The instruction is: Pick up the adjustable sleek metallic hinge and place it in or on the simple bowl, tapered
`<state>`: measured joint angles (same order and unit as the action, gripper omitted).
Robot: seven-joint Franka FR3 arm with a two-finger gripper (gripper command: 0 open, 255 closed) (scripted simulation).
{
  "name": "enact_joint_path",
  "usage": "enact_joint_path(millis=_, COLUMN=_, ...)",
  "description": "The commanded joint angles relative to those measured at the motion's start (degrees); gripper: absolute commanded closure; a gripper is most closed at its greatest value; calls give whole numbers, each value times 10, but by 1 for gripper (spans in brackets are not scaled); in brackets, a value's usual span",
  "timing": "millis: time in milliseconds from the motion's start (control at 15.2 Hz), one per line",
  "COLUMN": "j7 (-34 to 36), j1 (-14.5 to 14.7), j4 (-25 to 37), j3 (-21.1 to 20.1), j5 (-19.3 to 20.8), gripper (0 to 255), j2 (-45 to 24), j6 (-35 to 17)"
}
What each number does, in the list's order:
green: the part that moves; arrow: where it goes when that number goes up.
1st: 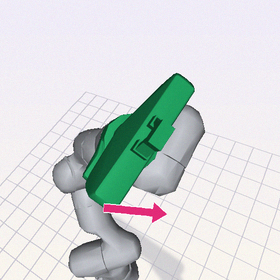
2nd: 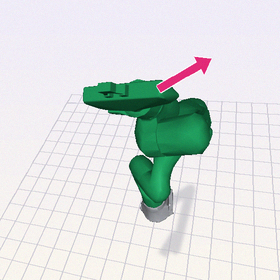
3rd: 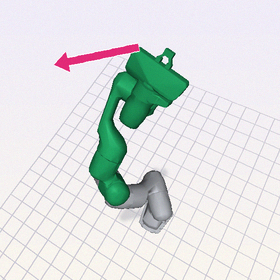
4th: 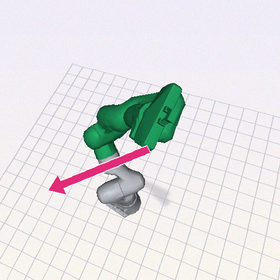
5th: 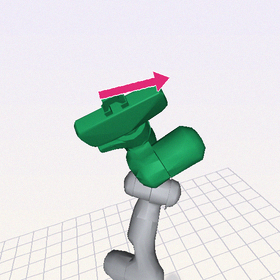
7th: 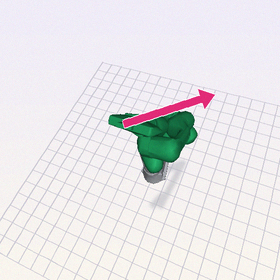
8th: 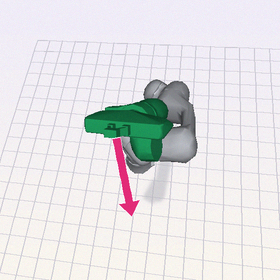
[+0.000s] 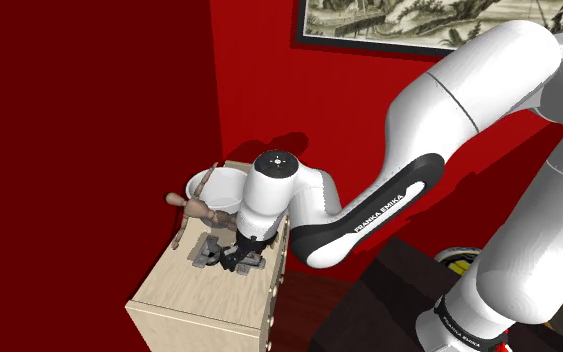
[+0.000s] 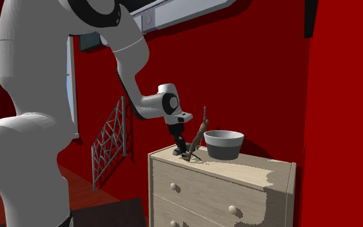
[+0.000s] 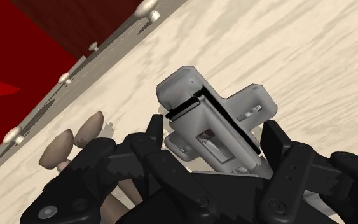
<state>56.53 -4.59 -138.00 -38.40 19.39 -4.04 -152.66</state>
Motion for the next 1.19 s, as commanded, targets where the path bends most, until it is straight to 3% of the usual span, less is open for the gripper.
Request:
enact_joint_path(millis=0, j7=0, j1=0, j4=0, j3=0, j5=0, gripper=255, j2=-1, j6=0)
enact_joint_path(millis=198, j7=0, j1=0, j4=-1, j3=0, j5=0, gripper=255, j2=0, j6=0)
enact_joint_path(millis=660, j7=-67, j1=-3, j4=9, j3=-10, j5=-87, gripper=255, j2=54, j6=45)
enact_joint_path(millis=1122, j7=-115, j1=5, j4=28, j3=-4, j5=-147, gripper=255, j2=100, j6=97)
